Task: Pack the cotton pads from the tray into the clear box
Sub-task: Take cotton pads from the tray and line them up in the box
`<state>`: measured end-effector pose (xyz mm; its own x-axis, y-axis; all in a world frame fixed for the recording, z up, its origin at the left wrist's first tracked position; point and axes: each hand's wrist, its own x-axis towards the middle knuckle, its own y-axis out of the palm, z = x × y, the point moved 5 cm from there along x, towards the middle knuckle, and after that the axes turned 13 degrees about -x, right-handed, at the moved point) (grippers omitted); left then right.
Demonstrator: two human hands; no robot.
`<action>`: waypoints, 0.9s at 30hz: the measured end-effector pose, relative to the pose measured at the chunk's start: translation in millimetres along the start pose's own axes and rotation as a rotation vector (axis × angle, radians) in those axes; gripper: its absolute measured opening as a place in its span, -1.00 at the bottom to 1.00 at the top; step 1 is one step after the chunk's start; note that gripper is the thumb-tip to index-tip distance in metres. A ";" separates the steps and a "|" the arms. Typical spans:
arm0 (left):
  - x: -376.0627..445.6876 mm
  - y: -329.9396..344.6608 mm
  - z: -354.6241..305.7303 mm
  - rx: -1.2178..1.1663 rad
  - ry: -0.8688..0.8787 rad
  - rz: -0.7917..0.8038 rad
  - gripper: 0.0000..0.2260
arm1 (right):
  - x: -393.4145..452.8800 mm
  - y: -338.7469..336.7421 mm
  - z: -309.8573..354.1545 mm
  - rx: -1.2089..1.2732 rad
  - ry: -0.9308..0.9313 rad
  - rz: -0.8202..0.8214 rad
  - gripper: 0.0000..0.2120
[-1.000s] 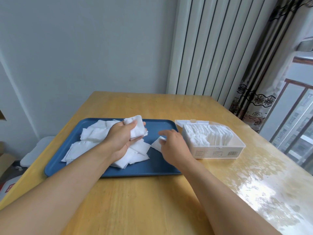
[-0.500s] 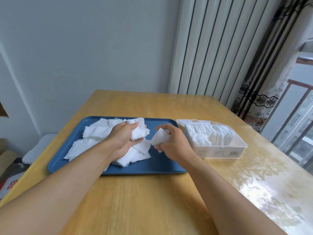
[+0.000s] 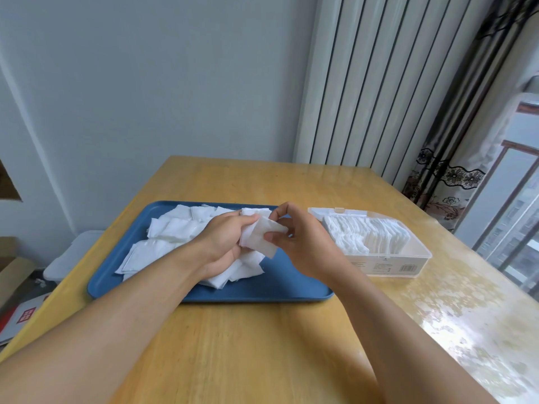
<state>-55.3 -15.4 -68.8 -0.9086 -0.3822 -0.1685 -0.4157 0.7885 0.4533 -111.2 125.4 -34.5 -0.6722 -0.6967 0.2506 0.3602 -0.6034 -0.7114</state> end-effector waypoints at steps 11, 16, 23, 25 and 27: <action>-5.8 15.6 8.4 -0.026 -0.128 0.147 -0.56 | 3.1 -7.6 -6.0 0.137 0.030 -0.121 -0.76; -4.1 12.9 10.6 -0.042 -0.115 0.130 -0.55 | 4.0 -7.6 -11.6 0.342 0.080 -0.066 -0.76; -8.5 19.1 10.8 -0.033 -0.139 0.232 -0.45 | 3.0 -3.9 -17.7 0.395 0.150 -0.043 -0.69; -10.8 23.0 10.1 0.010 -0.135 0.280 -0.53 | 3.0 -4.8 -19.0 0.377 0.153 -0.082 -0.67; -11.2 24.7 10.5 0.107 -0.081 0.290 -0.68 | 3.3 -7.4 -20.6 0.257 0.159 -0.121 -0.65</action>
<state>-55.9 13.5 -65.0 -0.9883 -0.0978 -0.1168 -0.1369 0.9068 0.3987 -129.4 135.6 -41.9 -0.8053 -0.5568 0.2035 0.4092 -0.7704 -0.4890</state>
